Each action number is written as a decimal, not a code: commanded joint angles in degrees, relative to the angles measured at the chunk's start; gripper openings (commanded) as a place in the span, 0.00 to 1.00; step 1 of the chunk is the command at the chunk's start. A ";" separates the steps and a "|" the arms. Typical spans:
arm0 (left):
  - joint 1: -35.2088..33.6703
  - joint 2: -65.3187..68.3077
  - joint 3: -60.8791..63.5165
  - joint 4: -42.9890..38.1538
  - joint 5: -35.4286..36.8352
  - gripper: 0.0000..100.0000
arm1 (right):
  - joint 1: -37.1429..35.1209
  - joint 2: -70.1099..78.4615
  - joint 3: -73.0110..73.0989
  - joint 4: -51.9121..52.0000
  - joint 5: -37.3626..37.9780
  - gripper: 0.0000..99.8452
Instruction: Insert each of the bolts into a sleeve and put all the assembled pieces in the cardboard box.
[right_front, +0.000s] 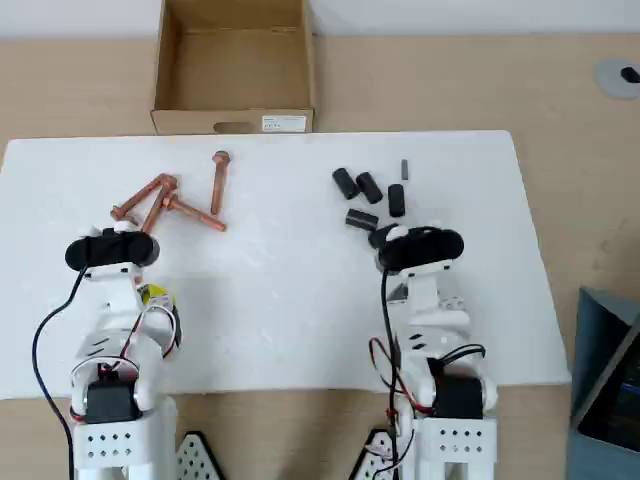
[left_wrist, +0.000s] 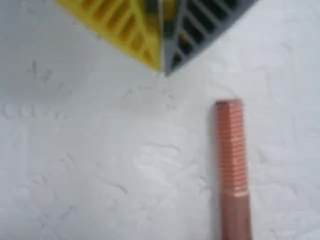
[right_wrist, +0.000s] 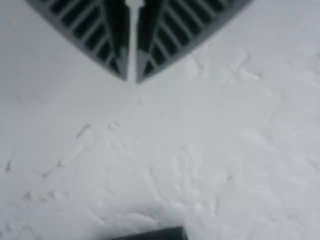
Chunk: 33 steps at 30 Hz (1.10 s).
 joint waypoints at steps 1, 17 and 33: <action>1.05 -0.40 -0.26 -0.18 -0.26 0.00 | 0.04 -6.55 -0.04 0.18 -0.53 0.01; -4.92 -0.31 -9.93 3.60 0.18 0.00 | -0.92 -6.37 -13.58 3.69 2.29 0.01; -5.27 16.13 -30.77 12.84 0.18 0.00 | -0.92 34.42 -51.03 8.44 0.09 0.01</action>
